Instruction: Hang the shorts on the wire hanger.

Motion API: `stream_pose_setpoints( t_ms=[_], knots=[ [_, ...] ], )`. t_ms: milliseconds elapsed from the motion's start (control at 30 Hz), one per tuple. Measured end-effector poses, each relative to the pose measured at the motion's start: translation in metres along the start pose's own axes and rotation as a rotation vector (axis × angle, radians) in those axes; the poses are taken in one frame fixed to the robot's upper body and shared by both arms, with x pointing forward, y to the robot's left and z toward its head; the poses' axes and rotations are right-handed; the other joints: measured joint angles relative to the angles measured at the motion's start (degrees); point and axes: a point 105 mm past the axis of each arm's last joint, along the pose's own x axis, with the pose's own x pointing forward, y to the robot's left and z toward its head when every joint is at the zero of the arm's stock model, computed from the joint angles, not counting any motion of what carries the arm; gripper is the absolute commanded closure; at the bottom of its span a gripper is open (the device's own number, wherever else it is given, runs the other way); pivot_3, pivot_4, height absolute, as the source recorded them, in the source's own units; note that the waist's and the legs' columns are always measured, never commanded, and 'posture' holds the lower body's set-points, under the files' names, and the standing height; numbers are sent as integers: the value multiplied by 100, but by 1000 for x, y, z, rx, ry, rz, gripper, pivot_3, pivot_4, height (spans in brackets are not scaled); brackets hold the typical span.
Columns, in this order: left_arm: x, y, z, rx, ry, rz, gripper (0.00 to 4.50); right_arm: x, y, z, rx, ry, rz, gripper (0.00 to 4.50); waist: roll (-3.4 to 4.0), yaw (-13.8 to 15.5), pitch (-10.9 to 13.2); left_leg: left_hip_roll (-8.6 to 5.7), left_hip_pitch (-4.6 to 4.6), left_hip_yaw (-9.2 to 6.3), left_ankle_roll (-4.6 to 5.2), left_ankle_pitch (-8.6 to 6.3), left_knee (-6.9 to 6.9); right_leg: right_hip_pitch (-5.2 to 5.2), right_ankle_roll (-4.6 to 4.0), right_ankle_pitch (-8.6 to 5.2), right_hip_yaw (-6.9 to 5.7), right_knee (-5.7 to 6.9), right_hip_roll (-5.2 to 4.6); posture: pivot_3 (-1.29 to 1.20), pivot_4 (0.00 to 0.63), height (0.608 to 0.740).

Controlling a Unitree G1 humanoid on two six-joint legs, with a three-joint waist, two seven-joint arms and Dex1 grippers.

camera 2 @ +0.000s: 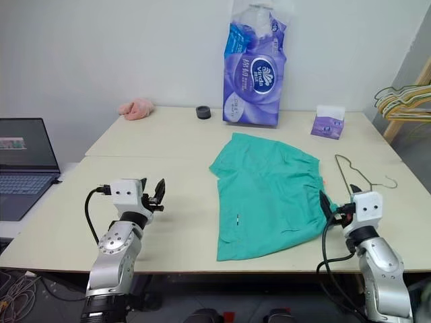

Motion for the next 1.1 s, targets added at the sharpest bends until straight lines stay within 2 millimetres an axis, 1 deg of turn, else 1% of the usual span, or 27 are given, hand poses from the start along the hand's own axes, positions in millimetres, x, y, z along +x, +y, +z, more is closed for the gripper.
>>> stream_pose_setpoints(
  t_ms=[233,433,567,733,900,967,1033,1067,1100],
  knots=[
    [-3,-6,-4,-6,11,-29,2019,0,3,3,-3,-3,12,27,1,0,-1,0,0,0,1,0,0,0,0,-1,2,0,0,78,4,740],
    [-4,-11,1,-7,-22,-69,2019,-1,4,8,-12,-10,19,27,2,-3,-1,0,0,1,1,0,0,0,0,-2,2,-1,0,63,3,740],
    [-4,-19,5,-3,-45,-141,2019,-3,5,10,-27,-10,30,27,4,-5,-2,0,0,1,1,0,0,0,0,-3,2,-1,1,55,3,740],
    [-5,-31,6,3,-52,-226,2019,-4,7,9,-24,-3,31,27,4,-25,-2,1,0,2,1,-1,0,0,-1,-5,2,-1,3,46,4,740],
    [-5,-34,7,-10,-55,-249,2019,-6,7,7,-21,8,28,27,5,-30,-3,1,0,1,1,-1,0,0,0,-5,3,-1,3,35,4,740],
    [-5,-36,7,-10,-52,-261,2019,-7,10,6,-20,14,38,27,5,-32,-3,1,0,2,2,-1,0,0,1,-6,3,-1,3,24,5,740],
    [-5,-41,7,-10,-53,-291,2019,-8,11,5,-18,23,42,27,5,-32,-3,1,0,2,1,-1,0,0,1,-6,4,-1,3,3,7,740],
    [-7,-49,8,-18,-49,-354,2019,-10,15,5,-37,35,77,27,7,-33,-2,1,-2,3,2,-1,0,0,1,-8,3,-2,4,-6,10,740],
    [-9,-56,9,-24,-43,-415,1855,-13,21,5,-60,48,125,8,12,-39,1,0,-2,5,3,-2,0,-1,1,-10,4,-2,4,-14,13,740]
  ],
)
